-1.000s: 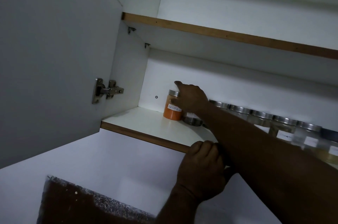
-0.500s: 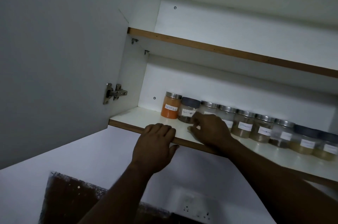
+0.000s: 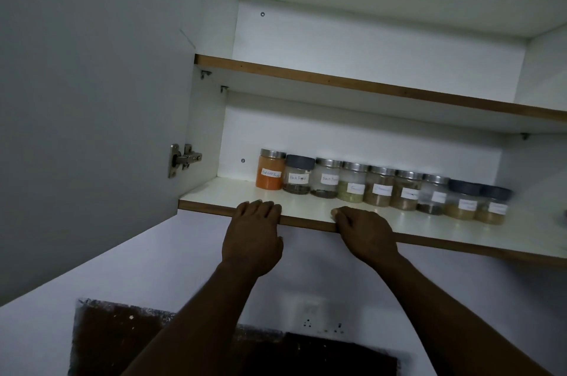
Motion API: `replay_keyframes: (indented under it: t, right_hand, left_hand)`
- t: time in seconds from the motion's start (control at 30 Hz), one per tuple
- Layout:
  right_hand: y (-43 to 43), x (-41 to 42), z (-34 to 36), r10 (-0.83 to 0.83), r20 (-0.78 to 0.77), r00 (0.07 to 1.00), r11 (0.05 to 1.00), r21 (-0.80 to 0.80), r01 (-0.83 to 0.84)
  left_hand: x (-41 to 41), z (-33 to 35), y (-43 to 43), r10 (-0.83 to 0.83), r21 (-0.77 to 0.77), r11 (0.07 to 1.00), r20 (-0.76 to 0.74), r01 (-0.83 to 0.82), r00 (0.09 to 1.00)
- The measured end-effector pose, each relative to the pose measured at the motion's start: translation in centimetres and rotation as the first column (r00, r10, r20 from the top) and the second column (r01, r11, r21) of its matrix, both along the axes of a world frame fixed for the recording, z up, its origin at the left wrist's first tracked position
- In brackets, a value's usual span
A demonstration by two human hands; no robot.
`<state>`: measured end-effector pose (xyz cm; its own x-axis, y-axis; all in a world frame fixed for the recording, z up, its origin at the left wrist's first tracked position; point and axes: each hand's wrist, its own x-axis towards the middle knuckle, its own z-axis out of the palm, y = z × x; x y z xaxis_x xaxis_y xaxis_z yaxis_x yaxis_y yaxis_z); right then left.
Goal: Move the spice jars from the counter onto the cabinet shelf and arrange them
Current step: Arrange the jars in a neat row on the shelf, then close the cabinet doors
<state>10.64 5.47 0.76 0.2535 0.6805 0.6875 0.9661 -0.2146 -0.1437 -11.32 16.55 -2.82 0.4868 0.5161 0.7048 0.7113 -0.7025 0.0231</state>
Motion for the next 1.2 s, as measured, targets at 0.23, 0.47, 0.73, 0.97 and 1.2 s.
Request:
replay_keyframes:
  t: [0.23,0.47,0.73,0.97,1.2]
  right_hand:
    - [-2.8,-1.4,-2.6,-0.032,0.147,0.989,0.999,-0.022,0.035]
    - [-5.5,-2.2,-2.0,-0.032,0.052,0.998,0.99,-0.136,0.038]
    - [-10.0,-2.3,-0.8,0.04,0.012,0.999,0.977,-0.21,-0.037]
    - [-13.7,-4.9,-2.3,0.139,-0.055,0.989,0.983,-0.109,-0.145]
    - [-14.1,-13.9,-1.1,0.366,-0.008,0.931,0.928,-0.075,-0.365]
  left_hand:
    - [-1.0,0.0,-1.3,0.041,-0.016,0.999,-0.066,-0.043,0.997]
    - [-2.8,2.8,-3.8,0.082,-0.101,0.99,-0.191,-0.103,0.978]
    - [-5.1,2.2,-8.2,0.135,-0.243,0.959,-0.048,-0.143,0.99]
    - [-7.5,1.0,-14.8,0.184,-0.28,0.948,0.085,-0.153,0.979]
    - [-15.3,0.4,-21.9,0.385,-0.299,0.906,0.287,-0.3,0.877]
